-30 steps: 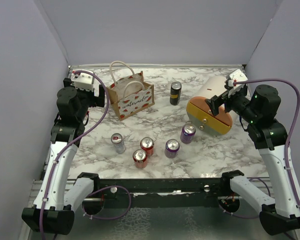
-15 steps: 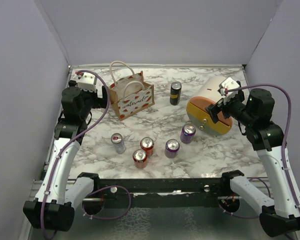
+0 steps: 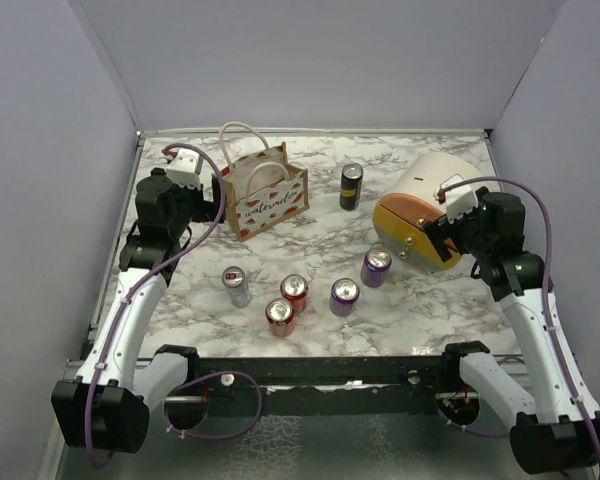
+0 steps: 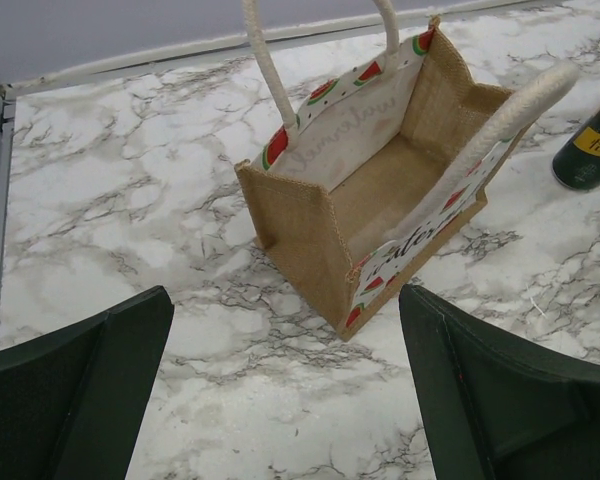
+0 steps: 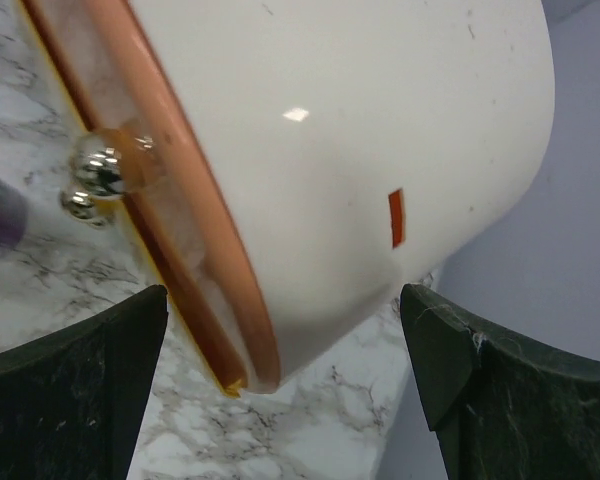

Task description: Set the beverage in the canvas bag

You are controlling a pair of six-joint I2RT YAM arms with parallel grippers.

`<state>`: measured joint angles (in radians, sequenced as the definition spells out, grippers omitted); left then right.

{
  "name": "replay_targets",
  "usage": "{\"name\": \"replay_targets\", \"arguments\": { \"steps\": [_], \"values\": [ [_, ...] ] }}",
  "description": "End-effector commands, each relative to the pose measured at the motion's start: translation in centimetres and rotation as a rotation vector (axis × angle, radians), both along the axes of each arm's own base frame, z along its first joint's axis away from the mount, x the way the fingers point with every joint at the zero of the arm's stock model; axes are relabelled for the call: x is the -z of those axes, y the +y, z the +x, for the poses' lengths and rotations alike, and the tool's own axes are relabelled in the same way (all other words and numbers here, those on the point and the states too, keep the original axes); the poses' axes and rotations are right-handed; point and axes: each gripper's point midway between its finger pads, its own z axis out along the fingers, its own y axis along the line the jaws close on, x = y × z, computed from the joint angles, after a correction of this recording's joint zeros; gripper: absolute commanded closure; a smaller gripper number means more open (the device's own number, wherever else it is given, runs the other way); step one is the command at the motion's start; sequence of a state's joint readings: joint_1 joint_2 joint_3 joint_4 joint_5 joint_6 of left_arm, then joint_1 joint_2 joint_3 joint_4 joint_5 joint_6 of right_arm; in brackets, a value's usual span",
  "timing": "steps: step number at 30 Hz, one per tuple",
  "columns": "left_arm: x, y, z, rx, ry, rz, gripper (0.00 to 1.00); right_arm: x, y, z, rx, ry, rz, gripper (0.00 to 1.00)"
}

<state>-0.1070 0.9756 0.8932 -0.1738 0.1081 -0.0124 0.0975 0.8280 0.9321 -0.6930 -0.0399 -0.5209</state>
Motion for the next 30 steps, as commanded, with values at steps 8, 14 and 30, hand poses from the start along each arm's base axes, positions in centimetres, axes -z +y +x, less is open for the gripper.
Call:
{"name": "replay_targets", "arguments": {
  "steps": [8, 14, 30],
  "values": [
    [2.1, -1.0, 3.6, -0.005, 0.105, -0.046, 0.01, -0.8, -8.1, 4.3, 0.394, -0.049, -0.183, 0.00],
    [3.9, -1.3, 6.7, -0.025, 0.172, -0.062, 0.04, -1.5, -8.5, 5.7, 0.411, -0.016, -0.191, 0.02],
    [10.5, -4.3, 9.8, 0.044, 0.418, -0.070, 0.56, -6.9, 1.7, 2.1, -0.080, -0.026, 0.136, 0.02]
  ]
}}
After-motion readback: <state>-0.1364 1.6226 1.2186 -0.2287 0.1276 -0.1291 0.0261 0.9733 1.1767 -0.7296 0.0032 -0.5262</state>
